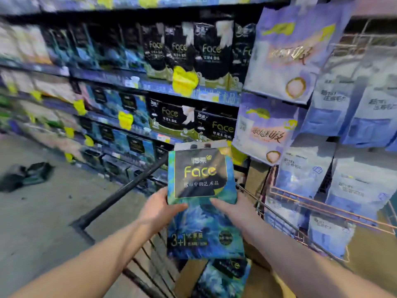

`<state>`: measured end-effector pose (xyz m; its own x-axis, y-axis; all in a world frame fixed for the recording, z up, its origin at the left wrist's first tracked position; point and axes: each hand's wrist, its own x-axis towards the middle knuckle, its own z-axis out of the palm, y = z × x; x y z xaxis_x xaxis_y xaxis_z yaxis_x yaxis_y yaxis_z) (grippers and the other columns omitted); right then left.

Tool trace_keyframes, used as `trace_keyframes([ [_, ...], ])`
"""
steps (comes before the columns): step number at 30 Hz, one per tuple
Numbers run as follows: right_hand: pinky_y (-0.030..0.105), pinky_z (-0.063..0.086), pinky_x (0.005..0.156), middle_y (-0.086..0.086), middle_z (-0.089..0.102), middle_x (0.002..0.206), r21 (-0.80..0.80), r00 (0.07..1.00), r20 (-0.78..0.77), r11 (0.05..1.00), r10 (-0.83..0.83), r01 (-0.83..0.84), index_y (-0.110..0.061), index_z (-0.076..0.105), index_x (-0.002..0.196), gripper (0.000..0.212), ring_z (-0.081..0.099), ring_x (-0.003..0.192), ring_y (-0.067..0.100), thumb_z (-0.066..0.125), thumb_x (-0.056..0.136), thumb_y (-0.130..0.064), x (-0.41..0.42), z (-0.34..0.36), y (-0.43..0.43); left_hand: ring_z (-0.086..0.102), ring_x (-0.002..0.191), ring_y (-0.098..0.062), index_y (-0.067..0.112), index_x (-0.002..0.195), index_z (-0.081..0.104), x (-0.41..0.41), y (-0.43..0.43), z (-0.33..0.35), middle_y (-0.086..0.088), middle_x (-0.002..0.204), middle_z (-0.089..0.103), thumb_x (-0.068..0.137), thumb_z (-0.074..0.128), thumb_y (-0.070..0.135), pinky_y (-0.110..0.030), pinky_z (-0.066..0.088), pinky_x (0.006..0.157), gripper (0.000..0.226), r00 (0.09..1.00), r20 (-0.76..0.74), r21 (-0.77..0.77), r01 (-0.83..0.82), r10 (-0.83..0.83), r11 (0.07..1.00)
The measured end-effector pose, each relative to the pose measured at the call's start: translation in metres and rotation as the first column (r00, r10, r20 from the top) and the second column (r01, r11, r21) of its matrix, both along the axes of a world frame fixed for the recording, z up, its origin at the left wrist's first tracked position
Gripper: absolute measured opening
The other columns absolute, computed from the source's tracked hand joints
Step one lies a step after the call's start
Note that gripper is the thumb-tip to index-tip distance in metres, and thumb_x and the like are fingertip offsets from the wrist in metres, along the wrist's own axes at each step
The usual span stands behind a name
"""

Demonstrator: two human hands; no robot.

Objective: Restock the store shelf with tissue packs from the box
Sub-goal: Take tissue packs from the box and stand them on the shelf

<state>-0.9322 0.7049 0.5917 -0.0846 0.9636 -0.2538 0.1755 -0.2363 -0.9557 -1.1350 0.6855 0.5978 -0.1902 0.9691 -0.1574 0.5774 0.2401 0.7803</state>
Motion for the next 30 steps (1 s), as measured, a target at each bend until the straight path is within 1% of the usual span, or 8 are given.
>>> trace_keyframes([
  [2,0.021,0.052,0.062,0.002,0.071,0.092,0.039,0.999,0.001,0.998,0.048,-0.048,-0.018,0.063,0.100,0.030,0.067,0.078,0.014,0.079,0.075,-0.019,-0.026,0.016,0.003,0.064,0.081,-0.013,0.019,0.105,0.066,-0.027,-0.007,0.018,0.001,0.094,0.071,0.074,0.077,0.027,-0.015,0.046,0.064,0.034,0.999,-0.018,0.059,-0.031,0.033,0.998],
  [5,0.009,0.047,0.052,0.001,0.068,0.098,0.098,0.993,-0.007,0.988,0.118,-0.116,-0.015,0.058,0.114,0.041,0.066,0.083,0.013,0.077,0.077,-0.013,-0.075,0.045,0.004,0.063,0.071,-0.016,0.018,0.104,0.064,-0.077,-0.018,0.044,-0.001,0.083,0.070,0.075,0.075,0.028,-0.030,0.051,0.065,0.032,0.996,-0.030,0.113,-0.076,0.080,0.991],
  [7,0.006,0.045,0.047,0.002,0.065,0.093,0.131,0.987,-0.049,0.981,0.150,-0.143,-0.011,0.057,0.115,0.041,0.061,0.071,0.008,0.074,0.078,-0.006,-0.116,0.062,0.004,0.066,0.082,-0.017,0.019,0.106,0.064,-0.118,-0.026,0.059,-0.001,0.094,0.072,0.075,0.075,0.030,-0.035,0.053,0.074,0.035,0.992,-0.039,0.163,-0.109,0.117,0.981],
  [11,0.017,0.050,0.059,0.003,0.069,0.103,0.180,0.973,-0.049,0.960,0.227,-0.215,-0.012,0.058,0.115,0.041,0.064,0.078,0.012,0.075,0.078,-0.011,-0.213,0.082,-0.004,0.066,0.075,-0.014,0.021,0.106,0.064,-0.208,-0.049,0.085,0.001,0.091,0.071,0.078,0.073,0.029,-0.030,0.053,0.065,0.031,0.984,-0.048,0.209,-0.160,0.174,0.965],
  [18,0.014,0.049,0.052,0.001,0.070,0.100,0.233,0.932,-0.079,0.916,0.353,-0.327,-0.013,0.060,0.115,0.039,0.065,0.078,0.008,0.075,0.078,-0.014,-0.373,0.099,-0.026,0.067,0.089,-0.014,0.034,0.103,0.060,-0.367,-0.093,0.105,0.009,0.100,0.071,0.074,0.074,0.034,-0.040,0.055,0.083,0.032,0.956,-0.034,0.251,-0.274,0.291,0.928],
  [22,0.017,0.050,0.055,-0.002,0.070,0.093,0.221,0.917,-0.073,0.903,0.392,-0.369,-0.013,0.060,0.110,0.036,0.065,0.075,0.009,0.076,0.078,-0.014,-0.435,0.103,-0.036,0.068,0.084,-0.015,0.031,0.107,0.063,-0.425,-0.112,0.104,0.010,0.099,0.071,0.071,0.074,0.037,-0.041,0.056,0.080,0.038,0.938,-0.006,0.250,-0.334,0.346,0.909],
  [27,0.035,0.056,0.080,0.004,0.073,0.100,0.240,0.907,-0.021,0.883,0.421,-0.405,-0.013,0.061,0.114,0.047,0.070,0.088,0.020,0.080,0.072,-0.016,-0.497,0.107,-0.027,0.069,0.085,-0.013,0.034,0.106,0.062,-0.477,-0.113,0.098,0.012,0.097,0.071,0.073,0.076,0.030,-0.041,0.056,0.081,0.036,0.911,0.091,0.265,-0.411,0.402,0.872],
  [30,0.035,0.058,0.076,0.005,0.073,0.099,0.224,0.883,-0.019,0.863,0.468,-0.453,-0.013,0.060,0.114,0.045,0.071,0.085,0.021,0.079,0.073,-0.015,-0.533,0.108,-0.013,0.067,0.088,-0.012,0.033,0.106,0.062,-0.508,-0.108,0.095,0.013,0.098,0.071,0.073,0.076,0.032,-0.040,0.055,0.084,0.036,0.888,0.113,0.257,-0.459,0.445,0.850],
])
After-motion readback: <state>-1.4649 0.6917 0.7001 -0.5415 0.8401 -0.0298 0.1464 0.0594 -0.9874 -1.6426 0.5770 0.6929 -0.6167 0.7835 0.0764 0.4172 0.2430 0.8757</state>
